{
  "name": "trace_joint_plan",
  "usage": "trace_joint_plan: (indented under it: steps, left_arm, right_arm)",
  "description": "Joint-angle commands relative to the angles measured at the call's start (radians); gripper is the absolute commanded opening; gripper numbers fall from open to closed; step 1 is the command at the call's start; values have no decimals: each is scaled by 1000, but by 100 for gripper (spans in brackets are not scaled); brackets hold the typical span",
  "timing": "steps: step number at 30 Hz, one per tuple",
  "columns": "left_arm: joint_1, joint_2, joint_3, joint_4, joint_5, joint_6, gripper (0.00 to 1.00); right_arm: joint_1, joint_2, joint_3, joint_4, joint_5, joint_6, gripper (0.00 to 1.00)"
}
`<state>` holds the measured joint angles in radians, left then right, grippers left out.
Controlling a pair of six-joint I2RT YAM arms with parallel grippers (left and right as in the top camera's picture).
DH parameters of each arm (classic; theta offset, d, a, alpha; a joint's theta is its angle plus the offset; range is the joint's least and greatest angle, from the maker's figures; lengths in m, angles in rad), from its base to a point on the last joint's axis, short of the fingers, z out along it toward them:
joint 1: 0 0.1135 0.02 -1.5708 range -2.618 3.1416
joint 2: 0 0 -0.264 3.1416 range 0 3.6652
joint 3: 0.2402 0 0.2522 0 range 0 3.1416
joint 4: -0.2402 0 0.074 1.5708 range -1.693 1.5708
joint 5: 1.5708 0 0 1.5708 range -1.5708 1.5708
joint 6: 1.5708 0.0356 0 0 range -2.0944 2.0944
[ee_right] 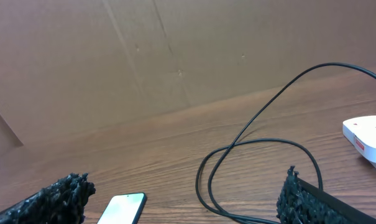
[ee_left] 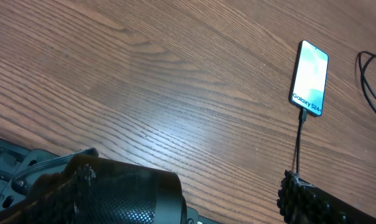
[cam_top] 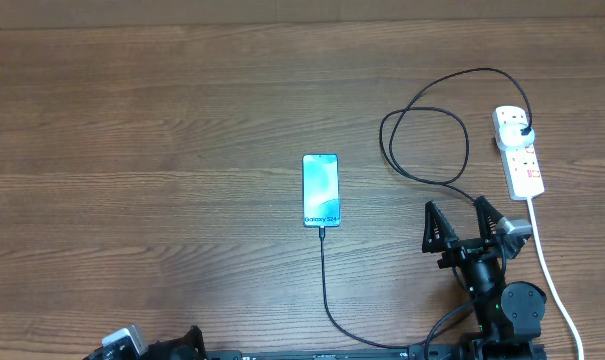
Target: Plug charger to phone and switch on socket
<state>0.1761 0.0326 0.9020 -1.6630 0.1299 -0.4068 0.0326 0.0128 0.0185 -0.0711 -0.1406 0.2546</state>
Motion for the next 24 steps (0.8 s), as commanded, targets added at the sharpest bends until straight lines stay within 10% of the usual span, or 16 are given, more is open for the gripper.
trace_joint_plan:
  steps: [1, 9, 24]
  left_arm:
    - [-6, -11, -3, -8, 8, 18, 100]
    - [-37, -29, -14, 48, 72, -76, 100]
    - [-108, -29, -499, 1150, 54, 199, 100]
  right_arm:
    - [1, -10, -11, 2, 13, 0, 100]
    - [1, -10, -11, 2, 13, 0, 100]
    - [1, -10, -11, 3, 13, 0, 100]
